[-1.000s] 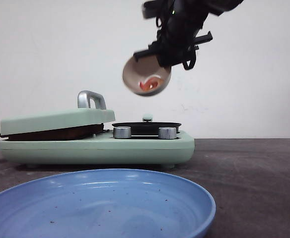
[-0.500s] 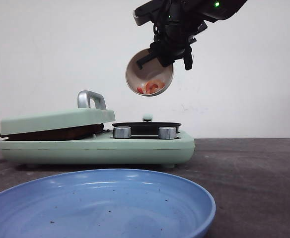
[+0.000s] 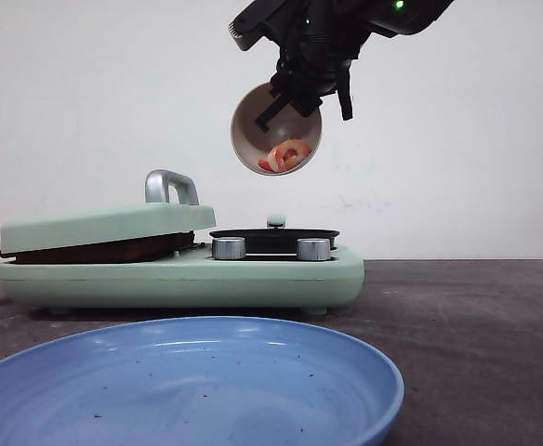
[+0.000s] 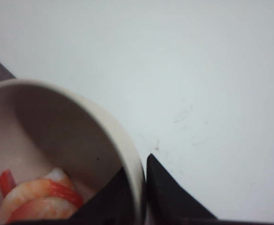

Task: Make breakfast with bread and shrimp
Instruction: 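Tilt the bowl with the right gripper to pour shrimp into the pan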

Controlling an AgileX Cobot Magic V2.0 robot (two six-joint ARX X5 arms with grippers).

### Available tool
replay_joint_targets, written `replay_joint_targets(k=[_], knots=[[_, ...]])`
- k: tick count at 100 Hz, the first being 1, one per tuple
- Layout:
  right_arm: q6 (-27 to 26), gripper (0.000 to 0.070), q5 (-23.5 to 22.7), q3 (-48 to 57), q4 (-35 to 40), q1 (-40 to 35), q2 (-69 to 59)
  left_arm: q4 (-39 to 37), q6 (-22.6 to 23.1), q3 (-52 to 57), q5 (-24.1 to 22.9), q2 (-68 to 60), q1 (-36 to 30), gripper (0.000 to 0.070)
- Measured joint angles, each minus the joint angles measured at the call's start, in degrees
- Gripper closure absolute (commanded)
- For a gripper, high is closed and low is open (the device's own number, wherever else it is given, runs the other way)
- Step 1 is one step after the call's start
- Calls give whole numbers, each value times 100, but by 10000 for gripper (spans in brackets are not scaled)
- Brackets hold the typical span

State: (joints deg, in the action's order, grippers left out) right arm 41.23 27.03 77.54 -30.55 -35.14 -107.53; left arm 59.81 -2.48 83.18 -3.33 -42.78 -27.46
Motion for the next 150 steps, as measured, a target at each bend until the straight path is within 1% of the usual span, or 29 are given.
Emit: replay_joint_targets(k=[34, 59, 76, 87, 105, 121, 150], knots=[[623, 700, -2, 0, -356, -39, 0, -2, 22, 0, 0, 0, 0, 690], [946, 700, -4, 2, -577, -39, 0, -2, 96, 0, 0, 0, 0, 690], [1021, 700, -13, 85, -570, -39, 0, -2, 122, 0, 0, 0, 0, 690], [1023, 700, -146, 227, -575, -39, 0, -2, 142, 0, 0, 0, 0, 690], [1051, 700, -170, 258, -560, -39, 0, -2, 151, 0, 0, 0, 0, 690], [1239, 700, -170, 258, -562, -28, 0, -2, 151, 0, 0, 0, 0, 690], [1425, 700, -151, 452, -566, -28, 0, -2, 151, 0, 0, 0, 0, 690]])
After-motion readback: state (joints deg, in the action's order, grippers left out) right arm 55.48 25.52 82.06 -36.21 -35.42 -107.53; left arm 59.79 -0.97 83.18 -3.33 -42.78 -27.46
